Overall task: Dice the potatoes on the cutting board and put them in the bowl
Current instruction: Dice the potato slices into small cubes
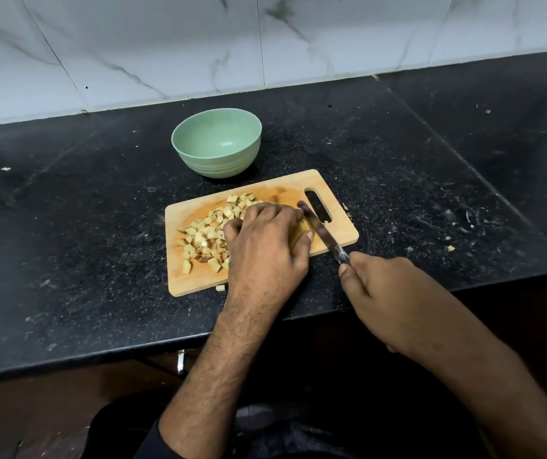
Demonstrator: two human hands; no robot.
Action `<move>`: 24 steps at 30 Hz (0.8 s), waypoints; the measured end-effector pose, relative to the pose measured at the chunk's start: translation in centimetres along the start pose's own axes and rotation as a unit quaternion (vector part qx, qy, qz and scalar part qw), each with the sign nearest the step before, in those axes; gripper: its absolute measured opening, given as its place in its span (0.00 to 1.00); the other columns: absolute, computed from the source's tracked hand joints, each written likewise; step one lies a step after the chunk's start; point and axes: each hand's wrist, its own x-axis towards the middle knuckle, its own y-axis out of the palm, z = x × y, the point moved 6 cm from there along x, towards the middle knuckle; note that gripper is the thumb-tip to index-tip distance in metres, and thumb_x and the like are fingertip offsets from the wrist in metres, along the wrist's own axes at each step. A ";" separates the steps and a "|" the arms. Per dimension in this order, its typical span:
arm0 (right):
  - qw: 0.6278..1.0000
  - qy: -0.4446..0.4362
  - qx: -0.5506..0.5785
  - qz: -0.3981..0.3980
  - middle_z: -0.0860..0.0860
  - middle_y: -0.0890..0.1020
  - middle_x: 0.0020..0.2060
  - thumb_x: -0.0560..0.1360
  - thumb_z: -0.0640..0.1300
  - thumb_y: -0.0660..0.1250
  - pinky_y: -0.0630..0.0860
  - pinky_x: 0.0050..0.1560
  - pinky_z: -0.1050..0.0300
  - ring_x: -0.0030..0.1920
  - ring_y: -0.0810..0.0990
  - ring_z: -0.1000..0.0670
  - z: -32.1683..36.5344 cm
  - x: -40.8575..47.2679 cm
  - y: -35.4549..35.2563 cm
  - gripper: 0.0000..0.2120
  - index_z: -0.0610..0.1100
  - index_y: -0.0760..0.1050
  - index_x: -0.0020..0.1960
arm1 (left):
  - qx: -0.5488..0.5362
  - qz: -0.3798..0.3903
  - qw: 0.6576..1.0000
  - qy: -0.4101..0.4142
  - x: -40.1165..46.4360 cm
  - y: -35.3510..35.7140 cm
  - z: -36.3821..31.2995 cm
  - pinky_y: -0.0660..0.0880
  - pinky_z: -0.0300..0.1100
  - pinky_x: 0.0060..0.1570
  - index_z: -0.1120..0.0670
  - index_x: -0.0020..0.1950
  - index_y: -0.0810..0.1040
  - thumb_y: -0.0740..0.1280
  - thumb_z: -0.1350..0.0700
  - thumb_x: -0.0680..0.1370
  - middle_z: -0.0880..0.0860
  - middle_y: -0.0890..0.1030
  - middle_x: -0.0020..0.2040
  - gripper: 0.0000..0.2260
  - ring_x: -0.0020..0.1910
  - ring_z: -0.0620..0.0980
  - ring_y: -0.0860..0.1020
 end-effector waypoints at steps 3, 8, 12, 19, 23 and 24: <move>1.000 -0.010 -0.003 0.000 0.52 0.75 0.28 0.83 0.55 0.52 0.69 0.32 0.58 0.27 0.73 0.55 0.1 -0.2 -0.2 0.17 0.49 0.67 0.39 | 0.002 -0.001 1.000 -0.002 0.0 -0.1 -0.1 0.60 0.52 0.62 0.45 0.62 0.78 0.66 0.44 0.77 0.42 0.79 0.60 0.15 0.65 0.46 0.69; 1.000 -0.003 0.005 0.025 0.51 0.75 0.27 0.84 0.54 0.52 0.68 0.29 0.60 0.22 0.73 0.54 0.2 0.1 -0.2 0.17 0.49 0.67 0.39 | 0.003 0.004 1.000 0.003 0.1 -0.1 -0.2 0.59 0.52 0.61 0.46 0.62 0.78 0.66 0.45 0.77 0.43 0.79 0.60 0.15 0.65 0.46 0.68; 0.999 0.000 -0.008 0.047 0.51 0.75 0.28 0.84 0.53 0.52 0.66 0.28 0.62 0.23 0.71 0.55 0.6 0.5 -0.4 0.17 0.49 0.66 0.39 | 0.003 0.006 1.000 0.011 0.2 -0.1 -0.2 0.60 0.52 0.61 0.47 0.62 0.78 0.67 0.46 0.77 0.44 0.79 0.59 0.15 0.64 0.47 0.69; 0.998 -0.003 -0.049 0.026 0.52 0.74 0.33 0.84 0.53 0.52 0.72 0.33 0.56 0.27 0.71 0.54 1.6 3.0 0.6 0.12 0.52 0.67 0.45 | -0.003 -0.004 1.000 0.015 0.2 -0.1 -0.2 0.59 0.51 0.58 0.48 0.61 0.79 0.67 0.47 0.77 0.45 0.79 0.54 0.14 0.61 0.48 0.70; 0.998 -0.011 -0.061 0.025 0.52 0.74 0.33 0.84 0.53 0.51 0.76 0.40 0.52 0.33 0.74 0.51 1.3 2.3 0.8 0.12 0.52 0.67 0.46 | -0.003 -0.012 1.000 0.007 0.0 -0.2 -0.2 0.59 0.52 0.60 0.48 0.59 0.79 0.67 0.46 0.76 0.45 0.80 0.54 0.13 0.62 0.48 0.70; 0.997 -0.009 -0.066 0.029 0.52 0.75 0.34 0.84 0.54 0.50 0.78 0.41 0.50 0.34 0.76 0.50 1.2 1.9 0.8 0.12 0.52 0.67 0.46 | -0.002 -0.015 1.000 0.007 0.0 -0.2 -0.2 0.58 0.52 0.60 0.48 0.59 0.79 0.67 0.46 0.76 0.45 0.80 0.54 0.13 0.62 0.49 0.70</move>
